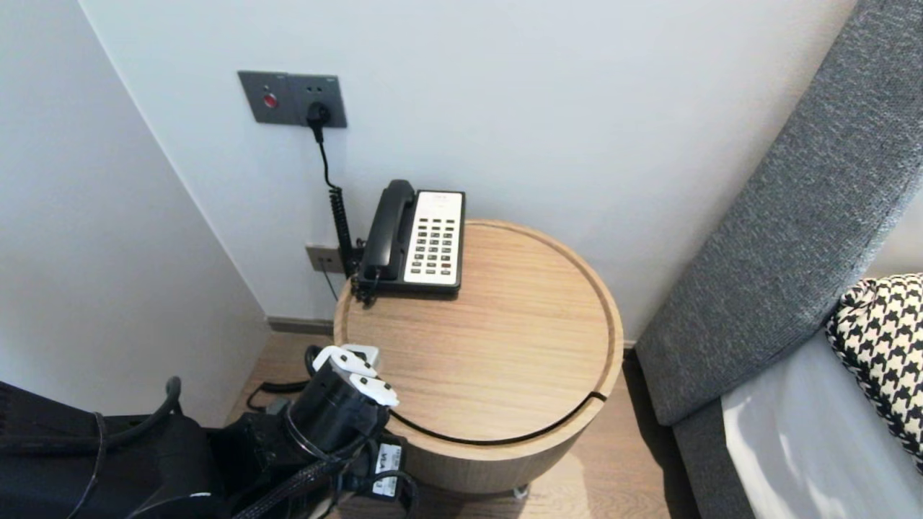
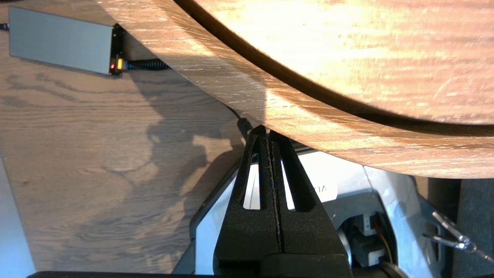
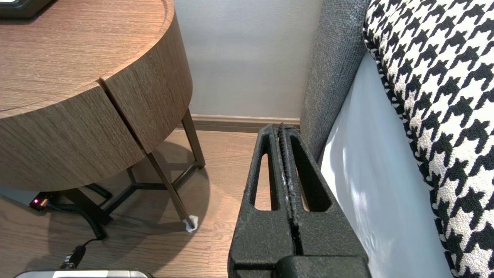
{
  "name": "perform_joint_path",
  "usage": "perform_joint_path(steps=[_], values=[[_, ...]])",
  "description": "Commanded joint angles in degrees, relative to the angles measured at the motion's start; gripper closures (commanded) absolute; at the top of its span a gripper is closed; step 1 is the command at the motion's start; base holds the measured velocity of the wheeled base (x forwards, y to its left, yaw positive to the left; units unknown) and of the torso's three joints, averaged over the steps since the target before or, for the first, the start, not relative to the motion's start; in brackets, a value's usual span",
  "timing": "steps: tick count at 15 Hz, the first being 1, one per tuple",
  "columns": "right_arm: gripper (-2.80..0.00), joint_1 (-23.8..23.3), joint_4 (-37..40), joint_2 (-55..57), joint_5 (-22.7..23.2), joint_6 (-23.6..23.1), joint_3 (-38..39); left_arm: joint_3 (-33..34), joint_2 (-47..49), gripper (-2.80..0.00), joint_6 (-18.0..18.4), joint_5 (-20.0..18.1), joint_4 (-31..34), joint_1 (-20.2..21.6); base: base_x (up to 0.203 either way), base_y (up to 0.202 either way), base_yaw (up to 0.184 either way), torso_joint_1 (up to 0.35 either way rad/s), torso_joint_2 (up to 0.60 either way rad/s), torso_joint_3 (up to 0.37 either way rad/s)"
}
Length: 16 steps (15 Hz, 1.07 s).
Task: Close the nightstand drawer
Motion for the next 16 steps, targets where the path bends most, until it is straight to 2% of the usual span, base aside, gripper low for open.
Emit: perform_joint_path(steps=[1,8,12,14,16], values=[[0.0,0.0,0.0,0.0,0.0,0.0,1.4,0.0,-0.1,0.0,-0.3,0.2,-0.5,0.0,0.0,0.0,0.0,0.0,0.0,0.0],[0.0,0.0,0.0,0.1,0.0,0.0,1.4,3.5,-0.9,0.0,-0.4,0.8,-0.3,-1.1,0.0,0.0,0.0,0.0,0.0,0.0],[0.0,0.0,0.0,0.0,0.0,0.0,1.4,11.7,-2.3,0.0,-1.2,0.4,-0.4,-2.3,0.0,0.0,0.0,0.0,0.0,0.0],[0.0,0.0,0.0,0.1,0.0,0.0,1.4,15.4,-4.7,0.0,-3.0,0.3,-0.4,-0.6,0.0,0.0,0.0,0.0,0.0,0.0],[0.0,0.0,0.0,0.1,0.0,0.0,1.4,18.1,-7.1,0.0,-2.9,-0.1,-0.4,5.6,0.0,0.0,0.0,0.0,0.0,0.0]])
